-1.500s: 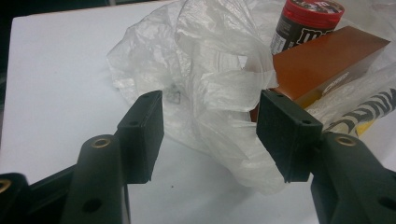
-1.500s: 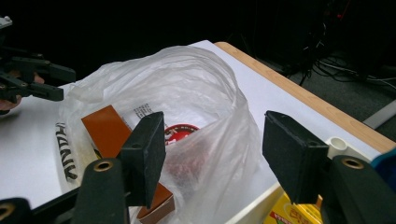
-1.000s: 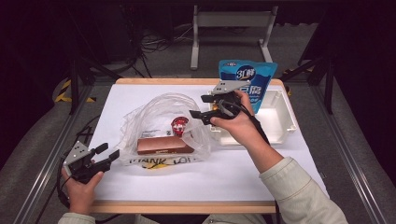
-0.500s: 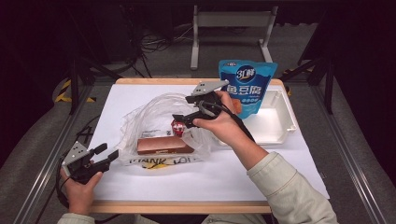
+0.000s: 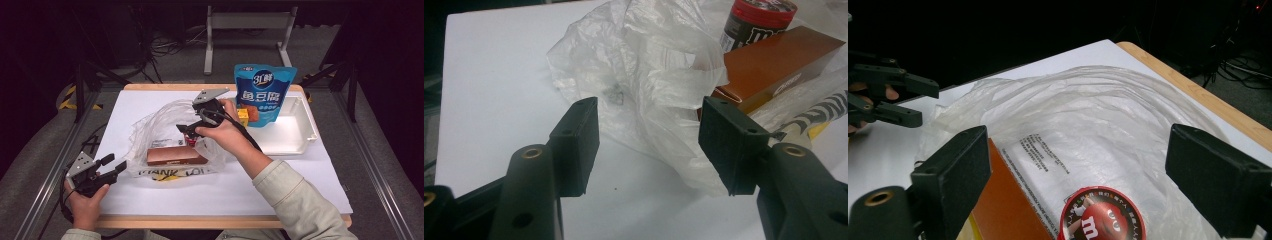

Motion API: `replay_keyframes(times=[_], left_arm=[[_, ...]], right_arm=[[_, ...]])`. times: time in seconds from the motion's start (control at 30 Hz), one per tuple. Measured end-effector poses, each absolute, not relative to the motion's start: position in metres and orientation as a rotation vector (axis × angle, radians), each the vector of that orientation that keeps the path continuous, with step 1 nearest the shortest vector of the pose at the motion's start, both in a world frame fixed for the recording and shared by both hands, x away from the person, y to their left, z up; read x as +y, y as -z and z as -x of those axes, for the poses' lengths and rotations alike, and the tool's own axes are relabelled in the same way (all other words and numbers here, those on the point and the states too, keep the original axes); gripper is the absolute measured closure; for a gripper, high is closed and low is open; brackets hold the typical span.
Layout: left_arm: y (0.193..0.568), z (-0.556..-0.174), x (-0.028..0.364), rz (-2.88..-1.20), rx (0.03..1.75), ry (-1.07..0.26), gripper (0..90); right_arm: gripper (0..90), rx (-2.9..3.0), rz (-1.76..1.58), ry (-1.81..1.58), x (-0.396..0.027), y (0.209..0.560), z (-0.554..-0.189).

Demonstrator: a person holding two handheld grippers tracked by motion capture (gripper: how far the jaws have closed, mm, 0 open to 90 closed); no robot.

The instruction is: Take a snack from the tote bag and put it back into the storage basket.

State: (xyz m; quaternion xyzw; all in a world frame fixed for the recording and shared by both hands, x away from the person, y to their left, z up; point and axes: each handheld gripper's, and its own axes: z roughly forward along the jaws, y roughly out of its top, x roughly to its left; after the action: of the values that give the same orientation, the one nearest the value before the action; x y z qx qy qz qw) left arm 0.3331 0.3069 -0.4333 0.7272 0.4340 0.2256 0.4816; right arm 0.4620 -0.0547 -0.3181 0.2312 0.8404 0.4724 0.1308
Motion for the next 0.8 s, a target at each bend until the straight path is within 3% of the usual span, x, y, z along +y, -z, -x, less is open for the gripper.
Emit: replay_keyframes(times=[0.8], left_arm=[[0.433,-0.335,0.307,-1.778,1.051,-0.548,41.6]], right_arm=[[9.5,2.464,-0.749,-1.266,-0.048,0.372,-0.482]])
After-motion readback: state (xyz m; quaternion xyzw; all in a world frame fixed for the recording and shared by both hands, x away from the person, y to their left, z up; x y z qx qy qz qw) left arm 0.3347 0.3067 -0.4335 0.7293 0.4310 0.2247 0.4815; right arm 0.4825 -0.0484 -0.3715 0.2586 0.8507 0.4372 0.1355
